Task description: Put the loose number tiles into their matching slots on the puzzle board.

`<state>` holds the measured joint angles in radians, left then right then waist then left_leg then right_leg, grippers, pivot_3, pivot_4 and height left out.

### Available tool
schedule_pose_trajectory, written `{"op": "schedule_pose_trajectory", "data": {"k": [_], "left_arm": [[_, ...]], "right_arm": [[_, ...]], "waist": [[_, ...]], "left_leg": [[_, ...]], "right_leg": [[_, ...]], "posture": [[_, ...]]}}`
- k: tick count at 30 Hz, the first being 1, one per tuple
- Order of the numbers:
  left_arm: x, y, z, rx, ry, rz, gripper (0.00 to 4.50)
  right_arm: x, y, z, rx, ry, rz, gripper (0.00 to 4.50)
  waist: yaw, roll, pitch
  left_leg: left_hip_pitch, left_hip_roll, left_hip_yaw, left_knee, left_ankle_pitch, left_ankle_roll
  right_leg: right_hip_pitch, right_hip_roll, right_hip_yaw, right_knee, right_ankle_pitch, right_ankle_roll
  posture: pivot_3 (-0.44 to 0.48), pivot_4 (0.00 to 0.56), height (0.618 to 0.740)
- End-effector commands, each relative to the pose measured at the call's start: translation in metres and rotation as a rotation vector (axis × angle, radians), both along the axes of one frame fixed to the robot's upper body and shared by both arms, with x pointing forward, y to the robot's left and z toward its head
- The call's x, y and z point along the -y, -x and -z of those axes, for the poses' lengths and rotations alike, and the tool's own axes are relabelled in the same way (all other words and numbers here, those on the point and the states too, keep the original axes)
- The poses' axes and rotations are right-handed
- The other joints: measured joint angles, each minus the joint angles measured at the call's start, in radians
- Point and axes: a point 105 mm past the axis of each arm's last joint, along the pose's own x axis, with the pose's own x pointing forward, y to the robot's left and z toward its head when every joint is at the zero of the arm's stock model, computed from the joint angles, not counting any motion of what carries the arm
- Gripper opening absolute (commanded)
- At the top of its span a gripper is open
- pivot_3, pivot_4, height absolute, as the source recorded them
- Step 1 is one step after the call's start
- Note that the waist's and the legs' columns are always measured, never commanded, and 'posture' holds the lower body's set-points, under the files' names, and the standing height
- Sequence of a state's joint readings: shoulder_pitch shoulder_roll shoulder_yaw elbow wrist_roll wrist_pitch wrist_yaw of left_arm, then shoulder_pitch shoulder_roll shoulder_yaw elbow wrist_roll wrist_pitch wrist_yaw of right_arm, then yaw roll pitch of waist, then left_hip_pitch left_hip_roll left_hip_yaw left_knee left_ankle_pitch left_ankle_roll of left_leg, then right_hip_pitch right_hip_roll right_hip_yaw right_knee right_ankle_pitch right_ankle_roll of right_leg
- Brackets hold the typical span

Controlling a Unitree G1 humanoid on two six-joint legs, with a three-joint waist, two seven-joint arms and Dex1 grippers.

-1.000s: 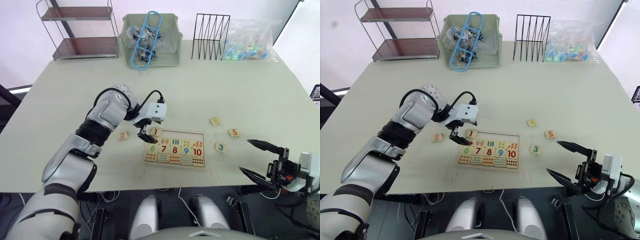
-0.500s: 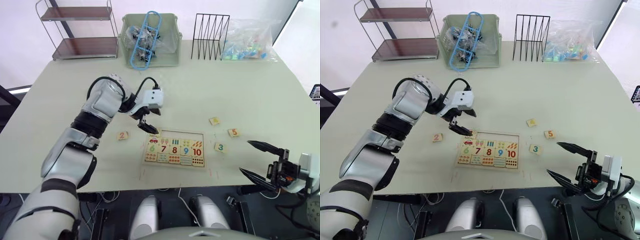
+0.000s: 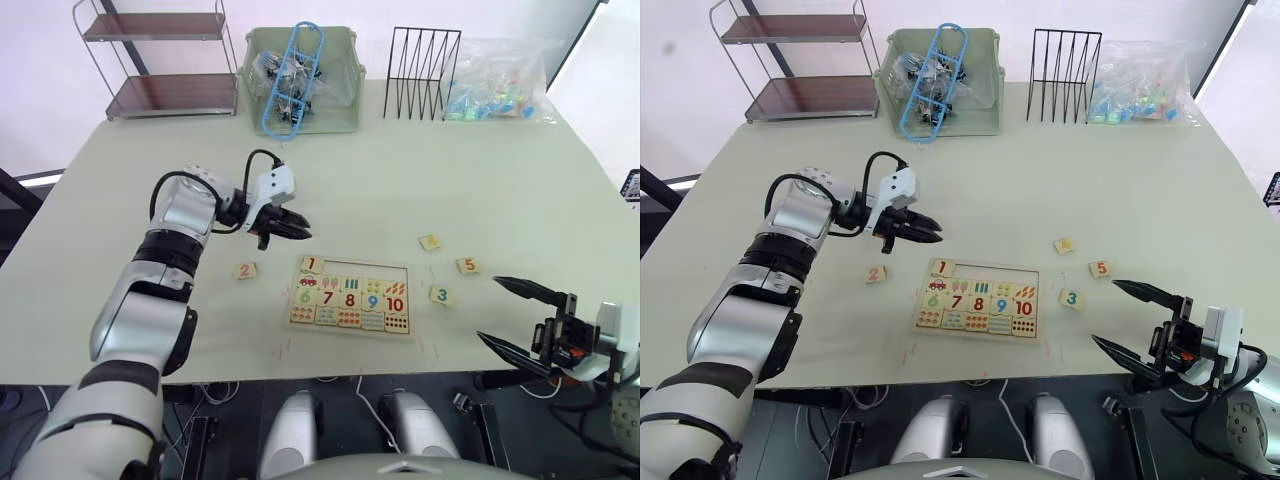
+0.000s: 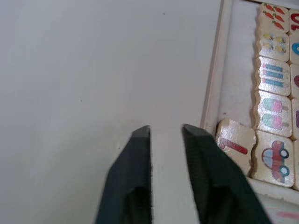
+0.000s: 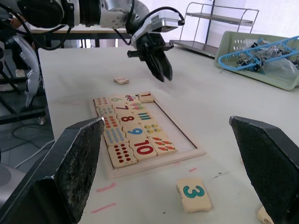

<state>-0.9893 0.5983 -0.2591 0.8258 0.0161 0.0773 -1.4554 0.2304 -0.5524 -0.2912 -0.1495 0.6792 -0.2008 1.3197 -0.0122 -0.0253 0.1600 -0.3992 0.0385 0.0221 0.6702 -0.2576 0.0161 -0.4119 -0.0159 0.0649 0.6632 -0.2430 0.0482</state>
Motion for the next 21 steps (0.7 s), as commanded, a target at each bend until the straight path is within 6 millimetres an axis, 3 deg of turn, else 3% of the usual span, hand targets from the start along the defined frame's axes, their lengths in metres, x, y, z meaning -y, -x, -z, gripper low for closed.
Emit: {"op": "schedule_pose_trajectory", "data": {"k": [1,21], "left_arm": [[0.002,0.001,-0.005,0.052,0.044,0.048,0.02],[0.013,0.010,0.012,0.030,0.016,0.154,0.02]], "right_arm": [[0.002,0.001,-0.006,0.024,0.003,0.009,4.50],[0.012,0.011,0.001,-0.012,0.022,0.056,4.50]], "waist": [[0.000,0.000,0.000],[0.000,0.000,0.000]], "left_leg": [[0.000,0.000,0.000,0.000,0.000,0.000],[0.000,0.000,0.000,0.000,0.000,0.000]], "right_leg": [[0.000,0.000,0.000,0.000,0.000,0.000],[0.000,0.000,0.000,0.000,0.000,0.000]], "posture": [[0.000,0.150,0.740],[0.000,0.150,0.740]]}}
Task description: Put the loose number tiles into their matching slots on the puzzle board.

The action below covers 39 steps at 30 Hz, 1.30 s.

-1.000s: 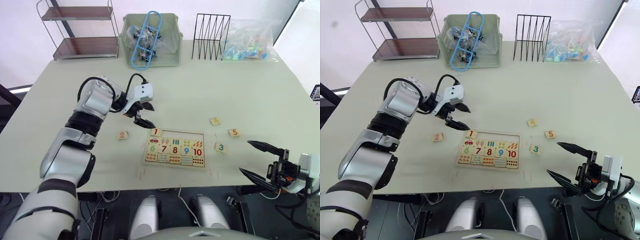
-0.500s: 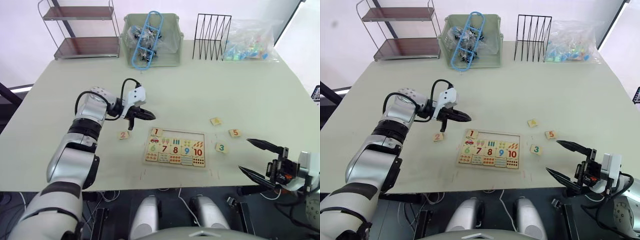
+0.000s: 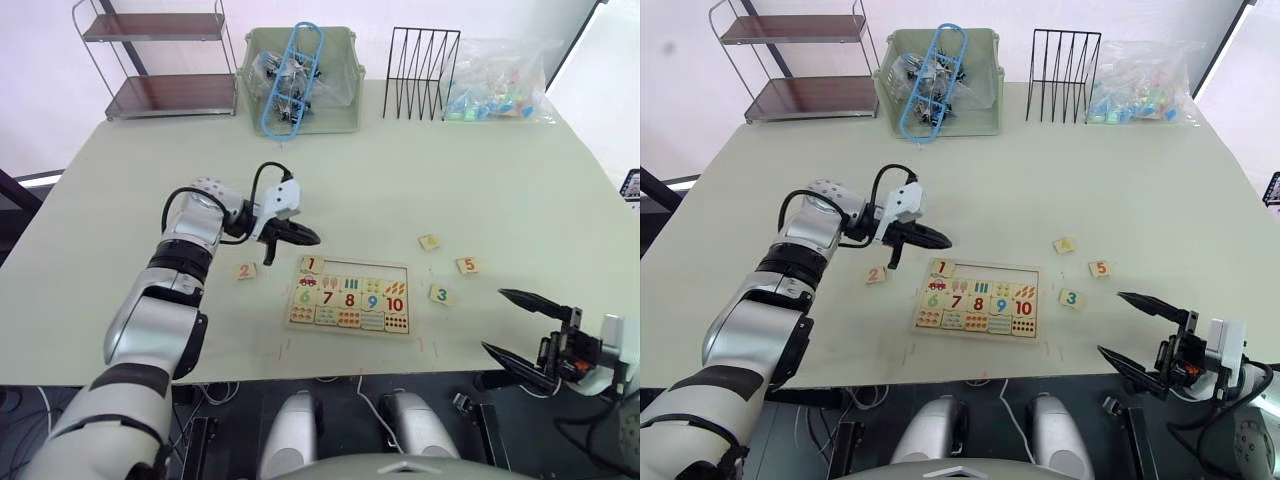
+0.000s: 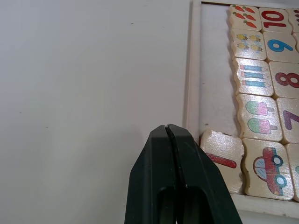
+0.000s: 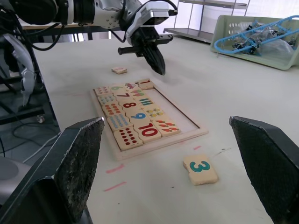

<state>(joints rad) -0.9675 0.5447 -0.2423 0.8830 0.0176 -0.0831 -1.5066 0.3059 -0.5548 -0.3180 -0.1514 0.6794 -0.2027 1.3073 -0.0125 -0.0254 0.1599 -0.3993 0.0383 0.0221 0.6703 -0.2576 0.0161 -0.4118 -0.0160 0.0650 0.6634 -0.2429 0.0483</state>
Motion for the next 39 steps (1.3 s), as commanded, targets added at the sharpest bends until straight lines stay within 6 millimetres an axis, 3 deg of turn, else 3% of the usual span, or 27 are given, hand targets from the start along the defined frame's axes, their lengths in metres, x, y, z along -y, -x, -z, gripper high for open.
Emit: {"op": "schedule_pose_trajectory", "data": {"k": [1,39], "left_arm": [[-0.002,0.002,0.000,0.007,-0.019,0.023,0.02],[-0.012,0.007,0.014,0.001,-0.058,0.045,0.02]], "right_arm": [[0.002,0.001,-0.009,0.044,0.016,0.002,4.50],[0.004,0.004,-0.003,0.034,0.011,-0.001,4.50]], "waist": [[0.000,0.000,0.000],[0.000,0.000,0.000]], "left_leg": [[0.000,0.000,0.000,0.000,0.000,0.000],[0.000,0.000,0.000,0.000,0.000,0.000]], "right_leg": [[0.000,0.000,0.000,0.000,0.000,0.000],[0.000,0.000,0.000,0.000,0.000,0.000]], "posture": [[0.000,0.150,0.740],[0.000,0.150,0.740]]}}
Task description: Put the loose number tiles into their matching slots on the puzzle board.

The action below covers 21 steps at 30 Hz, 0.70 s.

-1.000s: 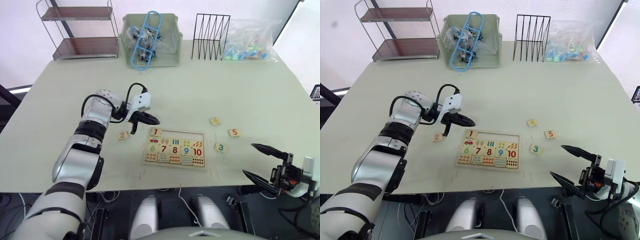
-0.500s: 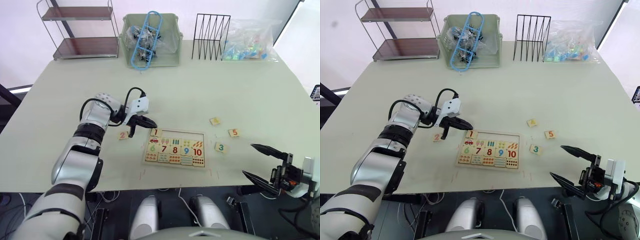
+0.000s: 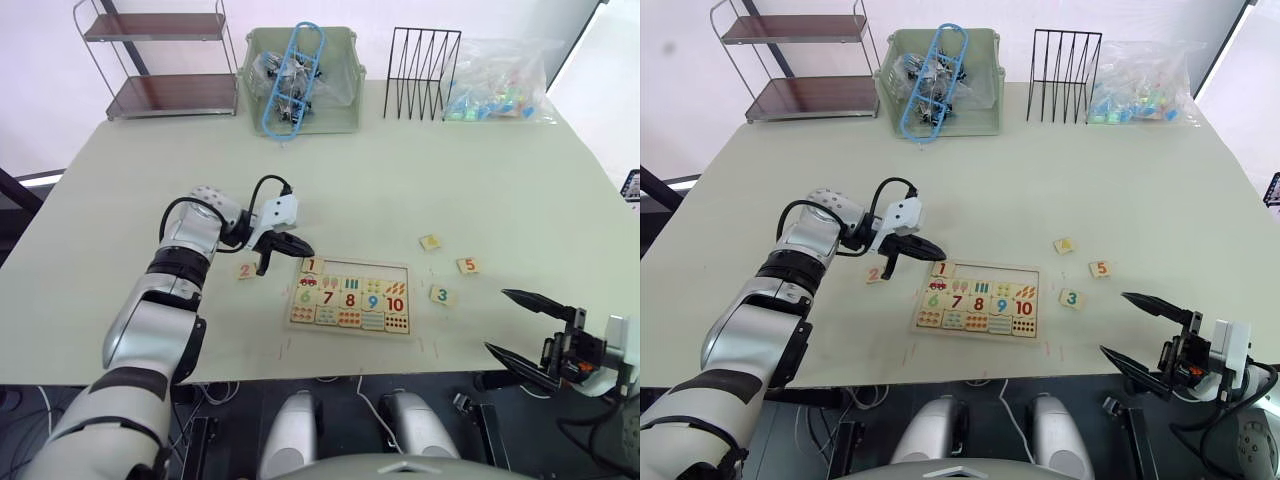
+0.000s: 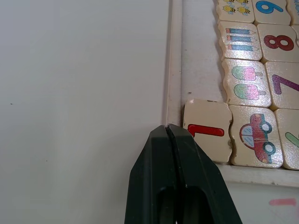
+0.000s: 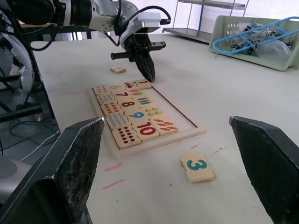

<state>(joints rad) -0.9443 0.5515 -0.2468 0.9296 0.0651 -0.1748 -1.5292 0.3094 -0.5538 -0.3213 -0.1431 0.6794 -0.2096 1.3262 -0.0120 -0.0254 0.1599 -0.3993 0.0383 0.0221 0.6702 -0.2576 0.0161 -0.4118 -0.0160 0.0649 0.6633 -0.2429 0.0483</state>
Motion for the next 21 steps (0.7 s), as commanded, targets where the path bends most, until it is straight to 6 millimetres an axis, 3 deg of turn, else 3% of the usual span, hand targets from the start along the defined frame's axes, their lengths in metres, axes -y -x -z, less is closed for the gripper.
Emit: {"op": "schedule_pose_trajectory", "data": {"k": [1,21], "left_arm": [[-0.0023,0.0013,-0.0020,0.006,0.003,0.012,0.02],[-0.0071,0.0064,0.0003,-0.003,0.000,0.033,0.02]], "right_arm": [[0.0031,0.0021,-0.0048,0.035,0.007,0.007,4.50],[0.0029,0.0004,-0.0022,0.034,0.003,0.002,4.50]], "waist": [[0.000,0.000,0.000],[0.000,0.000,0.000]], "left_leg": [[0.000,0.000,0.000,0.000,0.000,0.000],[0.000,0.000,0.000,0.000,0.000,0.000]], "right_leg": [[0.000,0.000,0.000,0.000,0.000,0.000],[0.000,0.000,0.000,0.000,0.000,0.000]], "posture": [[0.000,0.150,0.740],[0.000,0.150,0.740]]}}
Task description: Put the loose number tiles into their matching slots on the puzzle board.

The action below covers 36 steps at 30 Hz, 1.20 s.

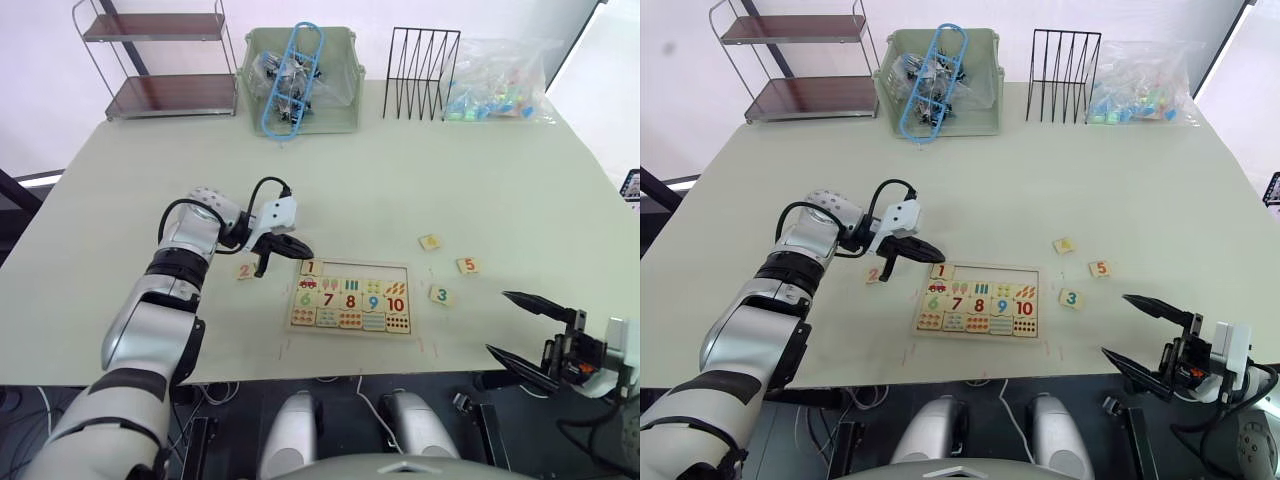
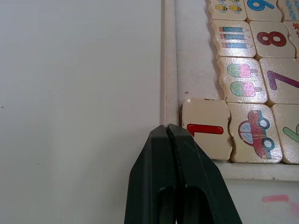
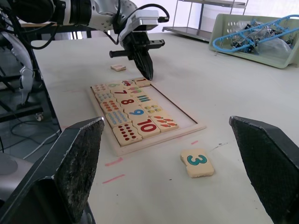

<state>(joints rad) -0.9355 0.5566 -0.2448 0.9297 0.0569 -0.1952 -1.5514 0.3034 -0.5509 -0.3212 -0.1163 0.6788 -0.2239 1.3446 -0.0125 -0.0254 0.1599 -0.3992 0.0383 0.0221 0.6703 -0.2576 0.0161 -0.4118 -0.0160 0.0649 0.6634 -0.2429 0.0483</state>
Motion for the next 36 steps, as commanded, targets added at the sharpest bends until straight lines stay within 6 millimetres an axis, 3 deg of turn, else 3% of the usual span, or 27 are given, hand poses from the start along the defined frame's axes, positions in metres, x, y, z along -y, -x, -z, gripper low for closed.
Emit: {"op": "schedule_pose_trajectory", "data": {"k": [1,12,22,32,36], "left_arm": [[-0.006,0.003,-0.001,0.002,-0.002,0.012,0.02],[-0.009,0.002,-0.010,0.030,0.045,0.000,0.02],[-0.016,0.003,-0.051,0.063,0.273,-0.083,0.02],[-0.057,0.023,-0.074,0.194,0.468,-0.355,0.02],[-0.088,0.042,-0.052,0.210,0.422,-0.524,0.02]], "right_arm": [[0.001,0.000,-0.005,0.035,0.002,0.003,4.50],[-0.005,-0.002,-0.004,0.032,-0.019,-0.002,4.50],[-0.009,-0.006,-0.001,0.026,-0.062,0.038,4.50],[-0.007,-0.006,0.003,0.020,-0.082,0.150,4.50],[-0.003,-0.012,0.009,0.000,-0.072,0.268,4.50]], "waist": [[0.000,0.000,0.000],[-0.001,0.000,0.000],[-0.001,0.000,0.000],[-0.001,0.000,0.000],[-0.001,0.001,-0.001]], "left_leg": [[0.000,0.000,0.000,0.000,0.000,0.000],[0.000,0.000,0.000,0.000,0.000,0.000],[0.000,0.000,0.000,0.000,0.000,0.000],[0.000,0.001,-0.001,0.000,0.000,0.000],[0.001,0.001,-0.001,0.000,0.000,0.000]], "right_leg": [[0.000,0.000,0.000,0.000,0.000,0.000],[0.000,0.000,0.000,0.000,0.000,0.000],[0.000,0.000,0.000,0.000,0.000,0.000],[0.000,-0.001,-0.001,0.001,0.000,0.000],[0.000,-0.001,0.000,0.001,0.000,0.000]], "posture": [[0.000,0.150,0.740],[0.000,0.150,0.740],[0.000,0.150,0.740],[0.000,0.150,0.740],[0.000,0.150,0.740]]}}
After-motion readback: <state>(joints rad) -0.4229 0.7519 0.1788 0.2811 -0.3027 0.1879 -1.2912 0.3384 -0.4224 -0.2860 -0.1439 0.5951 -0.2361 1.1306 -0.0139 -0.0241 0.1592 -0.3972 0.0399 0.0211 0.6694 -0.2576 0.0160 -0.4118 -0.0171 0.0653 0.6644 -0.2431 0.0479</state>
